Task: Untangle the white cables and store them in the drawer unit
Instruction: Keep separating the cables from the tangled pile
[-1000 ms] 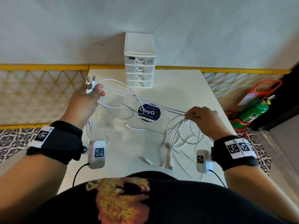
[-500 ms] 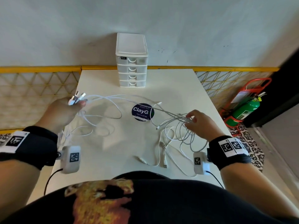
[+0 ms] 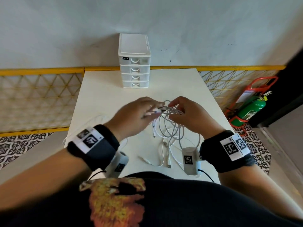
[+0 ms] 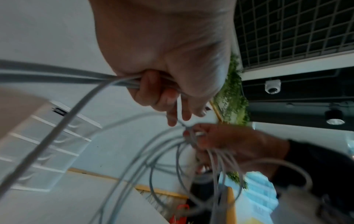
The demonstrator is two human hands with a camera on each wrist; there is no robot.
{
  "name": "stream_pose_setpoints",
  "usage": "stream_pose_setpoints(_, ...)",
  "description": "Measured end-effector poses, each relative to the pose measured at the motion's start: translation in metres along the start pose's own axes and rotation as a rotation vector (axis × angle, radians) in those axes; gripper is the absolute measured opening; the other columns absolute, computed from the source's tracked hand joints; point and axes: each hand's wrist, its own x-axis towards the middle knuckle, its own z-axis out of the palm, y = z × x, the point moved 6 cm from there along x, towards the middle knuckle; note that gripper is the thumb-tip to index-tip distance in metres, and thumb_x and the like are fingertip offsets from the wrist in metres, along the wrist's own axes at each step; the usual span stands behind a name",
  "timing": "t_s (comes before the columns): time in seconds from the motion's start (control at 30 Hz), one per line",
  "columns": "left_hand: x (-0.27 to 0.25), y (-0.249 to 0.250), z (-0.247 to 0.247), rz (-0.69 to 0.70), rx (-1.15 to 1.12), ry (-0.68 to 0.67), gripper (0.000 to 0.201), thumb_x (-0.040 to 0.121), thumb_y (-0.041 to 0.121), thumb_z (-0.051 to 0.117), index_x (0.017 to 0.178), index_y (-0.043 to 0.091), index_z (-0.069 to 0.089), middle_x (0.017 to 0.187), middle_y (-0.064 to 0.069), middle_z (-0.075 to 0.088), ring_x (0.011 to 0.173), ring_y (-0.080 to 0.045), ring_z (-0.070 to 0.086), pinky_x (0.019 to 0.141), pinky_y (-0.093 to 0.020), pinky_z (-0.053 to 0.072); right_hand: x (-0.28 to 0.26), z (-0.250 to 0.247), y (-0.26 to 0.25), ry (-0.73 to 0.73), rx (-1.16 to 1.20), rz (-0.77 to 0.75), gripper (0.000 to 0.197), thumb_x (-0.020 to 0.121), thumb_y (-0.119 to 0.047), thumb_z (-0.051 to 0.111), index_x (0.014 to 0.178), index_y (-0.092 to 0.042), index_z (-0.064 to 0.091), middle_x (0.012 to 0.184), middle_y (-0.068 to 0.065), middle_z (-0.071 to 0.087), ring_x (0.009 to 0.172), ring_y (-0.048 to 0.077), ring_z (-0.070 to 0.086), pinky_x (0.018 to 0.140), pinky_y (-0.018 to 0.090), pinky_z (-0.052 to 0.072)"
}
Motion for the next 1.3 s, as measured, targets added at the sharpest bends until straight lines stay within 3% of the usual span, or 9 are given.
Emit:
stream_pose_setpoints(0.13,0.012,-0.001,0.007,-0.062,0.049,0.011,0.022,0.087,0.032,0.07,0.106,0.023,0.063,0.094,0.004,0.064,0.085,-0.02,0.059,0.065,-0.028,0.035,0.002,-0.006,-0.014,0.042,0.231,-0.045,0.036,0.076,-0.021,0.076,0.107,-0.032,0.06,0.072,-0.006,0.059,0.064,0.005,0.056,0.063,0.015,0.043)
stream_pose_setpoints(0.27,0.015,-0.012,-0.01,-0.168,-0.036,0.095,0.02,0.093,0.028,0.061,0.08,0.014,0.058,0.072,0.003,0.052,0.068,-0.016,0.048,0.057,-0.023,0.029,0.002,-0.026,-0.008,0.197,0.32,-0.088,0.029,0.091,-0.024,0.063,0.119,-0.032,0.057,0.106,-0.012,0.067,0.098,-0.002,0.061,0.089,0.013,0.044)
stream_pose_setpoints(0.4,0.013,-0.027,-0.015,-0.347,-0.198,0.134,0.025,0.095,0.027,0.057,0.082,0.007,0.064,0.07,-0.006,0.059,0.066,-0.018,0.051,0.055,-0.018,0.032,-0.005,-0.05,0.018,0.535,0.453,-0.011,0.013,0.091,-0.031,0.057,0.103,-0.035,0.06,0.106,-0.008,0.068,0.097,0.004,0.062,0.09,0.025,0.047)
stream_pose_setpoints(0.57,0.006,-0.04,-0.026,-0.538,-0.426,0.253,0.025,0.093,0.028,0.06,0.072,0.02,0.071,0.048,0.01,0.049,0.051,-0.007,0.044,0.055,-0.025,0.032,-0.021,-0.061,0.016,0.746,0.586,-0.031,0.014,0.095,-0.034,0.045,0.097,-0.027,0.058,0.085,-0.007,0.066,0.082,0.008,0.062,0.078,0.024,0.044)
stream_pose_setpoints(0.73,-0.001,-0.045,-0.028,-0.61,-0.622,0.232,0.024,0.079,0.039,0.062,0.067,0.023,0.076,0.054,0.002,0.039,0.045,-0.014,0.031,0.049,-0.029,0.02,-0.017,-0.034,-0.027,0.596,0.32,-0.189,0.03,0.087,-0.051,0.05,0.076,-0.027,0.065,0.081,-0.005,0.066,0.082,0.011,0.061,0.077,0.028,0.046)
stream_pose_setpoints(0.8,-0.001,-0.043,-0.024,-0.597,-0.639,0.149,0.026,0.086,0.035,0.063,0.067,0.022,0.075,0.061,-0.008,0.033,0.047,-0.017,0.027,0.049,-0.03,0.018,-0.007,-0.012,-0.047,0.449,0.054,-0.28,0.038,0.081,-0.062,0.053,0.086,-0.028,0.069,0.092,-0.009,0.063,0.094,0.013,0.056,0.084,0.033,0.043)
stream_pose_setpoints(0.93,-0.003,-0.033,-0.018,-0.556,-0.722,-0.049,0.046,0.095,0.021,0.057,0.05,0.023,0.059,0.048,0.0,0.033,0.047,-0.017,0.027,0.052,-0.032,0.018,0.011,0.022,-0.056,0.107,-0.251,-0.163,0.066,0.06,-0.07,0.068,0.118,-0.039,0.059,0.141,-0.012,0.043,0.131,0.014,0.034,0.102,0.035,0.024)
stream_pose_setpoints(1.17,-0.012,-0.043,-0.043,-0.545,-0.491,0.008,0.023,0.088,0.034,0.066,0.069,0.022,0.059,0.044,0.014,0.042,0.041,-0.005,0.037,0.054,-0.028,0.027,0.019,0.029,-0.06,0.117,-0.159,-0.209,0.017,0.085,-0.04,0.068,0.1,-0.033,0.072,0.146,-0.011,0.044,0.13,0.015,0.044,0.111,0.051,0.026)
stream_pose_setpoints(1.3,-0.015,-0.045,-0.053,-0.495,-0.359,0.076,0.008,0.092,0.032,0.063,0.091,0.024,0.067,0.065,0.018,0.058,0.05,0.009,0.051,0.052,-0.008,0.035,0.022,0.032,-0.054,0.091,-0.039,-0.182,0.015,0.085,-0.038,0.062,0.086,-0.052,0.067,0.128,-0.02,0.054,0.119,0.006,0.054,0.108,0.049,0.033)
